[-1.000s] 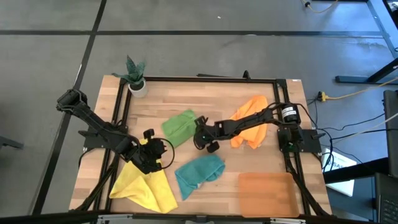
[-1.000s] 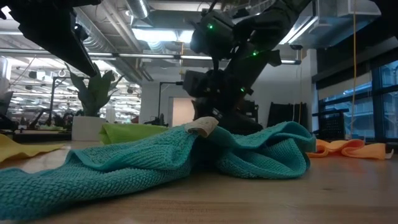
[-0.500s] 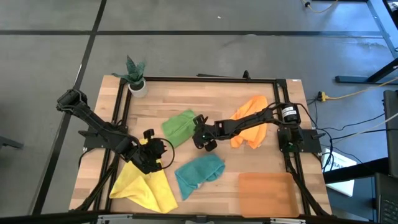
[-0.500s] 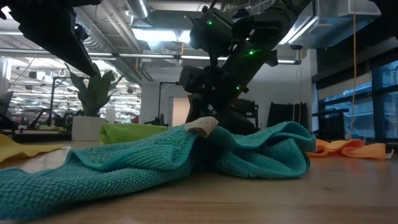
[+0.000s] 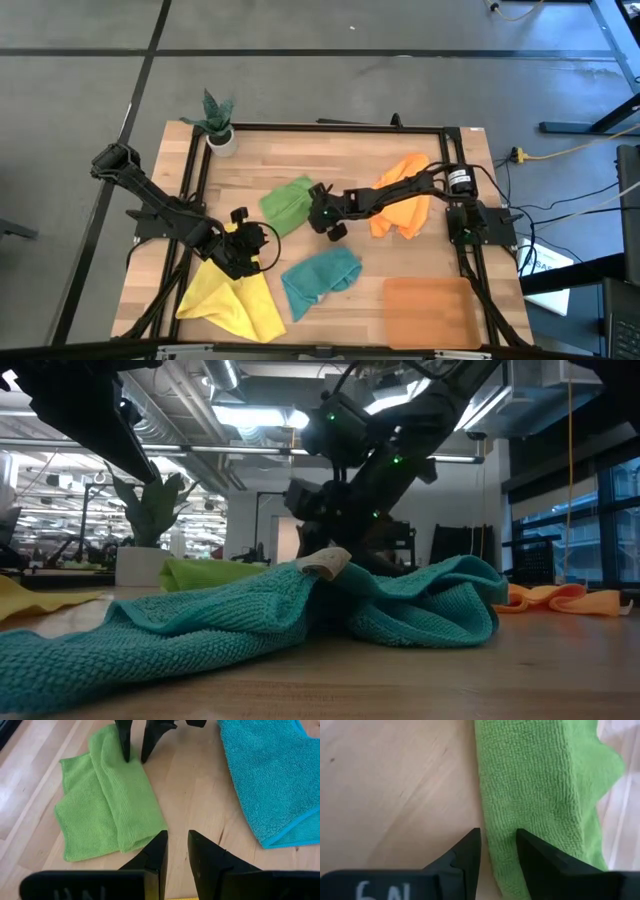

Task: Roll microfiber towels into tight, uniform cylinder then place into a basket
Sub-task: Roll the green microfiber towel

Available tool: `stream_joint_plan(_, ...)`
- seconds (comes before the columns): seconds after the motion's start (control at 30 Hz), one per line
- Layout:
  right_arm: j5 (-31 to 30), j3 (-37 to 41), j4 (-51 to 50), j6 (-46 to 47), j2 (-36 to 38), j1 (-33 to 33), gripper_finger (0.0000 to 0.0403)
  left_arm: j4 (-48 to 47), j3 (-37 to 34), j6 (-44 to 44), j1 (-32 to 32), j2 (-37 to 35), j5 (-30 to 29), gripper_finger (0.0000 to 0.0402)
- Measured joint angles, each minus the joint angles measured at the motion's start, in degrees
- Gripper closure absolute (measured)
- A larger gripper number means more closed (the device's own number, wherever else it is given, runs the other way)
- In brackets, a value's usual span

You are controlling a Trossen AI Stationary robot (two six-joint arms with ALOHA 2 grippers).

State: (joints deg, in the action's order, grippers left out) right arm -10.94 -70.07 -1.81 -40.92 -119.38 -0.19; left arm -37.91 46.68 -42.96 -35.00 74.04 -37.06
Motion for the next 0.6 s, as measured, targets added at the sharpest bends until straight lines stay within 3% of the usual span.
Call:
stream_joint_plan(0.43, -2.3, 0.0, 2.1, 1.9, -1.0, -0.1, 0.0277, 0.0, 0.0, 0.0, 0.0, 0.0, 0.0, 0.0335)
stream_joint_plan(0.6, -2.2, 0.0, 2.0, 1.9, -1.1, -0.1, 0.0326, 0.0, 0.0, 0.0, 0.0, 0.0, 0.0, 0.0335)
